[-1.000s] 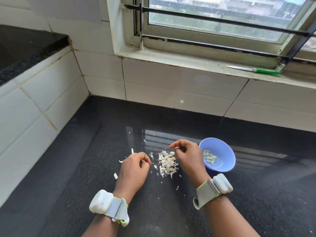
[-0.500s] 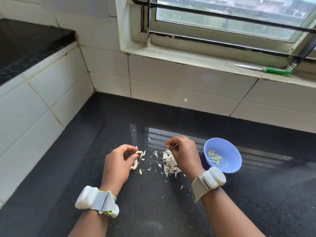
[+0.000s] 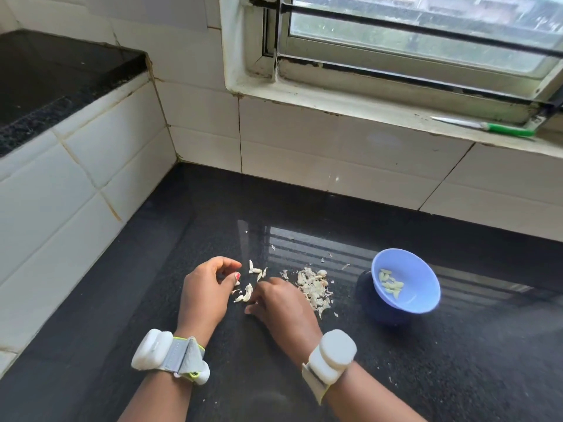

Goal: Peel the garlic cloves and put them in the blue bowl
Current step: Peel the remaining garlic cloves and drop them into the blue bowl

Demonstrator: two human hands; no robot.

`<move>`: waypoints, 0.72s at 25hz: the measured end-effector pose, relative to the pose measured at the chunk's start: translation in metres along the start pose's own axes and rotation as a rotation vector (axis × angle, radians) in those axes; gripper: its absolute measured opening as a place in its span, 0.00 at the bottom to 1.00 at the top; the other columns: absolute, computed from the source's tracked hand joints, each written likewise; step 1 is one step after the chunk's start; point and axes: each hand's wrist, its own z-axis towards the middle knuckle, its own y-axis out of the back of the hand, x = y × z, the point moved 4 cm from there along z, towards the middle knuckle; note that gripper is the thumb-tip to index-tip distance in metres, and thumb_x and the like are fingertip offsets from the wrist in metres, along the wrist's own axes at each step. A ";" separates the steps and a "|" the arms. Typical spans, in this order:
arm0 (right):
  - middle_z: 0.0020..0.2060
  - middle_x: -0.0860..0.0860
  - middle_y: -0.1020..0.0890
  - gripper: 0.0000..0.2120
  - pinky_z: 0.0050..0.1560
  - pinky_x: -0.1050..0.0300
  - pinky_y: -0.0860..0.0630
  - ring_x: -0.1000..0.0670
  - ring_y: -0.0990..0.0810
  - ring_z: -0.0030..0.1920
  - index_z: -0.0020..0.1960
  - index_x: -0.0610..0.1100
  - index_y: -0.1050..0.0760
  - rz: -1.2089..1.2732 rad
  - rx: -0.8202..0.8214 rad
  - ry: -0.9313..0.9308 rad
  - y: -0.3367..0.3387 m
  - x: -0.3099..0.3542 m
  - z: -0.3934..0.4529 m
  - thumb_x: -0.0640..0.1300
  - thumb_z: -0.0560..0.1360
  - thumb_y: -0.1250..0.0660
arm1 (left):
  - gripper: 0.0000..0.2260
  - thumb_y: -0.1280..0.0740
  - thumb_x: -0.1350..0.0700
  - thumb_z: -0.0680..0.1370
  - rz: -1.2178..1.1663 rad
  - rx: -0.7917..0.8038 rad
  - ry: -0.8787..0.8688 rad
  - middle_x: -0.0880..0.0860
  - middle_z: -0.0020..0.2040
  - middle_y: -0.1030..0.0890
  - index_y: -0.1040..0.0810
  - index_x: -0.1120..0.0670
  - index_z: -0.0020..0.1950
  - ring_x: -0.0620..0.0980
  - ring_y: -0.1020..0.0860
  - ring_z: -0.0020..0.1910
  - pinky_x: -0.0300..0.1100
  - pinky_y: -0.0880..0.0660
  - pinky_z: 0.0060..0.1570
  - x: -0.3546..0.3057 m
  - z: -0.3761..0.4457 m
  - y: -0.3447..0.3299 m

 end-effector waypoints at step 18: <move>0.36 0.56 0.21 0.09 0.41 0.64 0.32 0.58 0.25 0.35 0.44 0.50 0.23 0.340 -0.155 -0.179 0.021 -0.036 -0.009 0.36 0.72 0.33 | 0.08 0.31 0.63 0.74 -0.026 -0.036 -0.017 0.44 0.40 0.19 0.18 0.50 0.46 0.35 0.24 0.39 0.20 0.34 0.36 0.004 -0.004 0.011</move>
